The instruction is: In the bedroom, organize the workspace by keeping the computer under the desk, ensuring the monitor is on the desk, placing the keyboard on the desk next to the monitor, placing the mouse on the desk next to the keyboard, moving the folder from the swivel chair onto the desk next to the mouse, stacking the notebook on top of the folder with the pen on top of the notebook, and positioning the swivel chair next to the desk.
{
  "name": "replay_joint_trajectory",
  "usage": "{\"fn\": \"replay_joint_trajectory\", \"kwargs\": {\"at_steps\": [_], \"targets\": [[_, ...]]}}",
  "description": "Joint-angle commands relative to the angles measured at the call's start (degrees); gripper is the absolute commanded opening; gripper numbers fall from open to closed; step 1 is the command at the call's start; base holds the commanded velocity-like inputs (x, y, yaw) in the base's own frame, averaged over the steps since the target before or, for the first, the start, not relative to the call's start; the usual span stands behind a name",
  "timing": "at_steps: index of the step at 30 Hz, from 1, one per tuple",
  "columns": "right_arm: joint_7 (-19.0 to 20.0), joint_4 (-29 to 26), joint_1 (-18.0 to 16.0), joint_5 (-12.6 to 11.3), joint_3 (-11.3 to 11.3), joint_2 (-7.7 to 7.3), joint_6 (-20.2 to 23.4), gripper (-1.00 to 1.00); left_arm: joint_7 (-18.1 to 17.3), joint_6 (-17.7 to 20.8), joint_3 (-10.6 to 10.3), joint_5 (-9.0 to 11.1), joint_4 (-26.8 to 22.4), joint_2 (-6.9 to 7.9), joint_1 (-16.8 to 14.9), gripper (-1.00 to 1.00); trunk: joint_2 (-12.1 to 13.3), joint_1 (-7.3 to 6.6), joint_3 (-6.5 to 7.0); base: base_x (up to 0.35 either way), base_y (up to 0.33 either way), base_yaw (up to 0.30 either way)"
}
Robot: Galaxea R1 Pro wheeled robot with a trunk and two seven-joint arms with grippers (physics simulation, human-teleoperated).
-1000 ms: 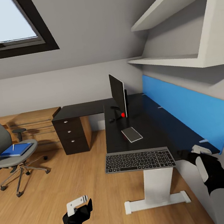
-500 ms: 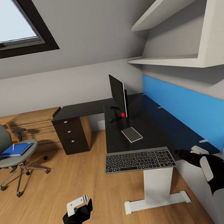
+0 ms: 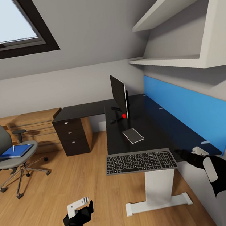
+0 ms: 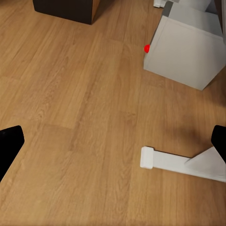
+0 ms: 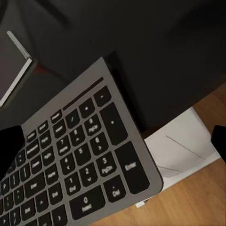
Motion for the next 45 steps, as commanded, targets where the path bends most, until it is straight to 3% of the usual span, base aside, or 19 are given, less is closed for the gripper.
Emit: {"fn": "replay_joint_trajectory", "kwargs": {"at_steps": [1, 34, 42, 45], "targets": [[0.3, 0.0, 0.0, 0.0, -0.2, 0.01, 0.3, 1.0, 0.5, 0.2, -0.1, 0.6, -0.1, 0.01, 0.0, 1.0, 0.0, 0.0, -0.05, 0.0, 0.0, 0.0], [0.4, 0.3, 0.0, -0.2, -0.3, -0.7, 0.5, 1.0, 0.5, 0.0, -0.1, 0.7, -0.7, 0.01, 0.0, 1.0, 0.0, 0.0, -0.05, 0.0, 0.0, 0.0], [0.4, 0.3, 0.0, -0.2, -0.3, -0.79, 0.5, 1.0, 0.5, -0.1, -0.1, 0.9, -3.0, -0.17, 0.0, 1.0, 0.0, 0.0, -0.05, 0.0, 0.0, 0.0], [1.3, 0.1, -0.2, -1.2, -1.1, 0.19, 0.6, 1.0, 0.5, -0.1, 0.1, 0.6, -2.4, -0.5, -0.1, 1.0, 0.0, 0.0, -0.05, 0.0, 0.0, 0.0]]}}
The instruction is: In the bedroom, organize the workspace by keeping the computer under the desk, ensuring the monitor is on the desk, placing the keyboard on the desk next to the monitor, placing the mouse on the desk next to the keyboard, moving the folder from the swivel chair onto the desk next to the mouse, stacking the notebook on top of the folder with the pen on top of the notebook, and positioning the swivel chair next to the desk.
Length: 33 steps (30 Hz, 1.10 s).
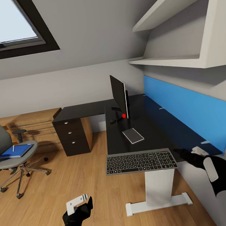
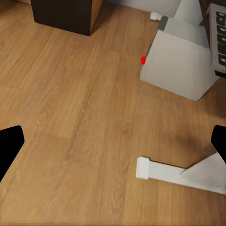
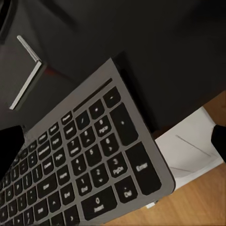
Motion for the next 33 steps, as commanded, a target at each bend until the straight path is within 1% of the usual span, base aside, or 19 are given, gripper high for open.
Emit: {"fn": "replay_joint_trajectory", "kwargs": {"at_steps": [1, 4, 12, 18, 26, 33], "targets": [[0.4, 0.0, -0.1, -0.2, -0.3, 0.35, 0.3, 1.0, 0.5, 0.2, -0.1, 0.6, -0.1, 0.01, 0.0, 1.0, 0.0, 0.0, -0.05, 0.0, 0.0, 0.0], [0.6, 0.0, -0.2, -1.0, -0.6, 0.66, 0.5, 1.0, 0.5, 0.2, -0.1, 0.6, -0.1, -0.19, 0.0, 1.0, 0.0, 0.0, -0.05, 0.0, 0.0, 0.0], [1.8, 0.0, -0.2, -1.1, -0.7, 0.78, 0.7, 1.0, 0.5, 0.1, -0.1, 0.7, -0.1, 0.69, 0.0, 1.0, 0.0, 0.0, -0.05, 0.0, 0.0, 0.0], [2.4, 0.0, -0.2, -1.1, -0.8, 0.76, 0.7, 1.0, 0.5, 0.1, -0.2, 0.7, -0.1, 0.83, 0.0, 1.0, 0.0, 0.0, -0.05, 0.004, 0.0, 0.0], [2.6, 0.0, -0.2, -1.0, -0.7, 0.72, 0.7, 1.0, 0.5, 0.1, -0.2, 0.7, -0.1, 0.94, 0.0, 1.0, 0.0, 0.0, -0.05, 0.154, 0.0, 0.0], [2.6, 0.0, -0.2, -1.0, -0.7, 0.71, 0.7, 1.0, 0.5, 0.2, -0.2, 0.7, -0.1, 0.96, 0.0, 1.0, 0.0, 0.0, -0.05, 0.063, 0.0, 0.0]]}}
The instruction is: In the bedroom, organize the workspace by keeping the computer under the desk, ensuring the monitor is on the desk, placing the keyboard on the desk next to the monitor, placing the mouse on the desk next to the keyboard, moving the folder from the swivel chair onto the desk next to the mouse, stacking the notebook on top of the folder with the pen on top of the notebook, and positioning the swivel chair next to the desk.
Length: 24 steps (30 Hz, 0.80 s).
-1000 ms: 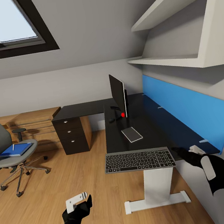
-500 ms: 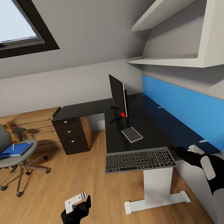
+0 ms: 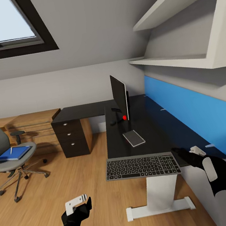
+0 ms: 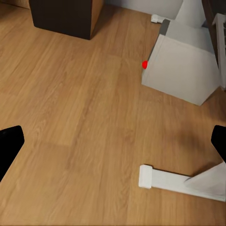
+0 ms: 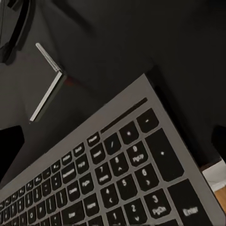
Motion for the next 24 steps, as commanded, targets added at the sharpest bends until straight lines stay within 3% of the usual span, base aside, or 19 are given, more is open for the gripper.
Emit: {"fn": "replay_joint_trajectory", "kwargs": {"at_steps": [1, 17, 24], "targets": [[0.3, 0.0, 0.0, 0.1, -0.2, 0.02, 0.3, 1.0, 0.5, 0.2, -0.1, 0.6, -0.1, 0.01, 0.0, 1.0, 0.0, 0.02, -0.05, 0.166, 0.0, 0.0], [0.3, 0.0, 0.0, 0.1, -0.2, 0.05, 0.3, 1.0, 0.5, 0.2, -0.1, 0.6, -0.1, 0.01, 0.0, 1.0, 0.0, 0.02, -0.05, 0.105, 0.0, 0.0], [0.1, -0.1, 0.0, 1.5, 1.0, 0.17, -0.5, 1.0, 0.5, 0.2, 0.0, 0.6, -0.1, 0.01, 0.0, 1.0, 0.0, 0.02, -0.05, 0.075, 0.0, 0.0]]}}
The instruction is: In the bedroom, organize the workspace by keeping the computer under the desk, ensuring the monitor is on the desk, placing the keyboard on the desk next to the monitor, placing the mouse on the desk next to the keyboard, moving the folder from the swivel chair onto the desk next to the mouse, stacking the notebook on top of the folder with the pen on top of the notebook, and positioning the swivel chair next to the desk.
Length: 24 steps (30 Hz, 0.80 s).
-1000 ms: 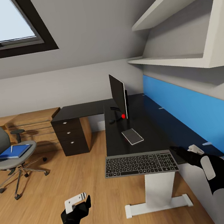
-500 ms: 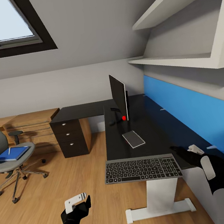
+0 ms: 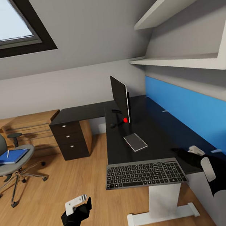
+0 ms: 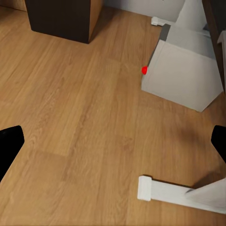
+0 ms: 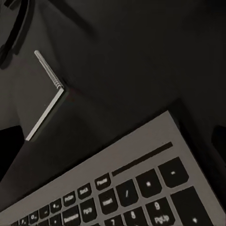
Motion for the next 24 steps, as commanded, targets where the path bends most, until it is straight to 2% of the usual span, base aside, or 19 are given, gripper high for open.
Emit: {"fn": "replay_joint_trajectory", "kwargs": {"at_steps": [1, 7, 9, 11, 14, 15, 20, 21, 24], "targets": [[0.2, 0.0, 0.0, 0.5, 0.3, 0.02, 0.1, 1.0, 0.5, 0.2, -0.1, 0.6, -0.1, 0.01, 0.0, 1.0, 0.0, 0.01, -0.05, 0.02, 0.0, 0.0], [-0.1, -0.1, 0.0, 4.2, 4.7, 0.07, -0.5, 1.0, 0.5, 0.1, -0.1, 0.6, -0.1, 0.01, 0.0, 1.0, 0.0, 0.01, -0.05, 0.061, 0.0, 0.0], [-1.2, -0.1, 0.0, 6.2, 7.6, 0.1, -0.6, 1.0, 0.5, 0.1, -0.1, 0.5, -0.1, 0.01, 0.0, 1.0, 0.0, 0.01, -0.05, 0.216, 0.0, 0.0], [-3.5, -0.1, 0.0, 7.1, 9.8, 0.12, -0.9, 1.0, 0.5, 0.1, -0.1, 0.6, -0.1, 0.01, 0.0, 1.0, 0.0, 0.01, -0.05, 0.166, 0.0, 0.0], [-6.0, -0.1, 0.0, 7.6, 11.7, 0.08, -1.5, 1.0, 0.5, 0.1, -0.1, 0.5, -0.1, 0.01, 0.0, 1.0, 0.0, 0.01, -0.05, 0.084, 0.0, 0.0], [-7.7, -0.1, 0.0, 7.8, 13.0, 0.07, -1.9, 1.0, 0.5, 0.1, -0.1, 0.5, -0.1, 0.01, 0.0, 1.0, 0.0, 0.01, -0.05, 0.042, 0.0, 0.0], [-11.6, -0.1, 0.0, 8.0, 15.7, 0.05, -3.0, 1.0, 0.5, 0.1, -0.1, 0.5, -0.1, 0.01, 0.0, 1.0, 0.0, 0.01, -0.05, 0.023, 0.0, 0.0], [-14.2, -0.1, 0.0, 8.1, 18.0, 0.01, -3.6, 1.0, 0.5, 0.1, -0.1, 0.5, -0.1, 0.01, 0.0, 1.0, 0.0, 0.01, -0.05, 0.054, 0.0, 0.0], [-14.8, 0.0, 0.0, 8.2, 19.1, -0.02, -3.7, 1.0, 0.5, 0.1, -0.1, 0.5, -0.1, 0.01, 0.0, 1.0, 0.0, 0.01, -0.05, 0.141, 0.0, 0.0]]}}
